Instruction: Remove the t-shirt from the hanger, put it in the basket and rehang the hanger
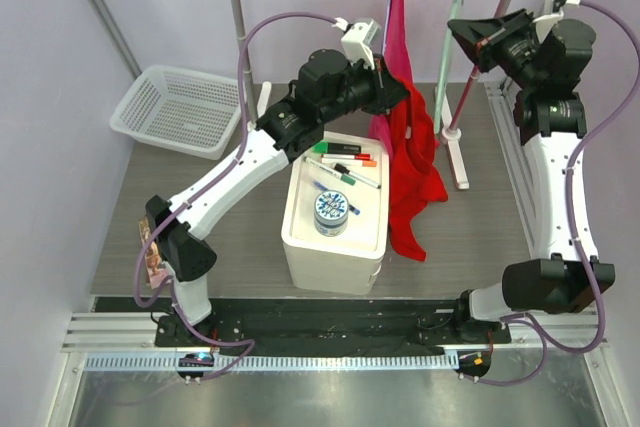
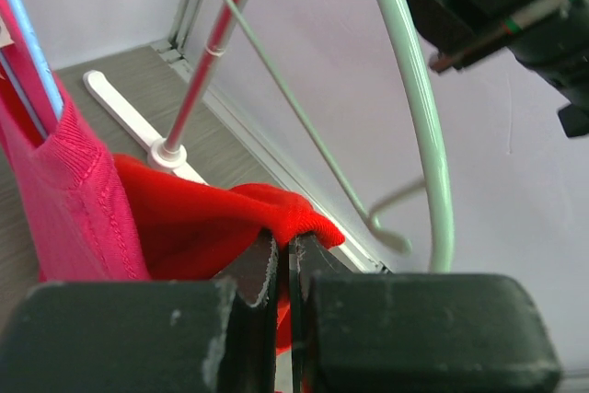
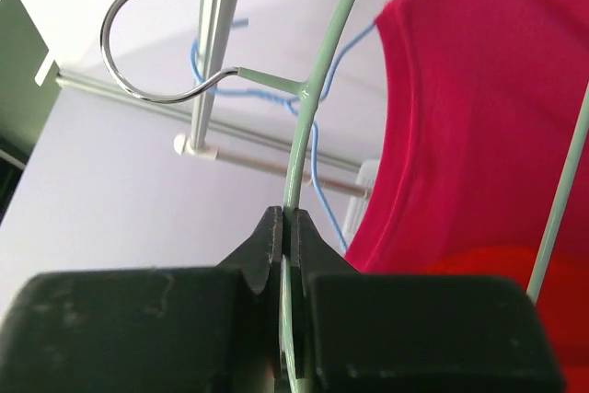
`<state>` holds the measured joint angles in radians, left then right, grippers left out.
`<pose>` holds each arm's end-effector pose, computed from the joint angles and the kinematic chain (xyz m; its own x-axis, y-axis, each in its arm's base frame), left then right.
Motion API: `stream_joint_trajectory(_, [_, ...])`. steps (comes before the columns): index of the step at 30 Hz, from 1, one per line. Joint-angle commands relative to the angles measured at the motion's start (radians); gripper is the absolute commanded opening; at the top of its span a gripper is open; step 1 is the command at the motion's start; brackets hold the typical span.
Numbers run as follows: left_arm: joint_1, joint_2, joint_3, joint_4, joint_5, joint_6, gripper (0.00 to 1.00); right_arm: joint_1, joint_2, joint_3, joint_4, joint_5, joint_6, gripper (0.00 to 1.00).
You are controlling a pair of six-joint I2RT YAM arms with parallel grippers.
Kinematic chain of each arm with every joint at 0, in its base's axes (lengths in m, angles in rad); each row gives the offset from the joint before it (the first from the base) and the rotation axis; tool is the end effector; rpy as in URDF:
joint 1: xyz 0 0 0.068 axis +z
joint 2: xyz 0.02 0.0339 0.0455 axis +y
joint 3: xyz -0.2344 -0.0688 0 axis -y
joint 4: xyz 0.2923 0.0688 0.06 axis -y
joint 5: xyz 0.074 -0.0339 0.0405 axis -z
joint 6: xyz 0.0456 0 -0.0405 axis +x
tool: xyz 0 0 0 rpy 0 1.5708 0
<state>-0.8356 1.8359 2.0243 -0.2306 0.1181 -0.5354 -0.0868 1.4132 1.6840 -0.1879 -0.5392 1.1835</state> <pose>0.3156 -0.3570 0.4484 -0.4404 -0.2684 -0.8568 0.6869 0.5137 -0.5140 0.3622 -0.0080 0.4904 -0.3720 0.8299 -0.4158 -0.2408 0.3463 0.9067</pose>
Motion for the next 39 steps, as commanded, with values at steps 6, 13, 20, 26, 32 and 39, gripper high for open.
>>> stream_joint_trajectory(6, [-0.01, -0.05, 0.002, 0.008, 0.043, -0.031, 0.0, -0.077, 0.095, 0.132, 0.215, -0.033, 0.12, 0.01])
stream_joint_trajectory(13, [-0.025, -0.055, 0.007, 0.002, 0.061, -0.044, 0.0, -0.091, 0.138, 0.112, 0.237, -0.022, 0.154, 0.01])
stream_joint_trajectory(20, [-0.034, -0.07, 0.04, -0.007, 0.08, -0.051, 0.0, -0.105, 0.132, 0.074, 0.225, -0.019, 0.145, 0.01])
stream_joint_trajectory(26, [-0.037, -0.073, 0.057, 0.005, 0.084, -0.058, 0.0, -0.116, 0.138, 0.048, 0.209, -0.036, 0.133, 0.03])
stream_joint_trajectory(32, [-0.036, -0.073, 0.077, 0.002, 0.086, -0.049, 0.0, -0.117, 0.119, 0.04, 0.164, -0.044, 0.076, 0.45])
stream_joint_trajectory(39, [-0.037, -0.052, 0.102, 0.007, 0.098, -0.06, 0.0, -0.117, -0.049, -0.122, 0.078, -0.008, -0.091, 0.84])
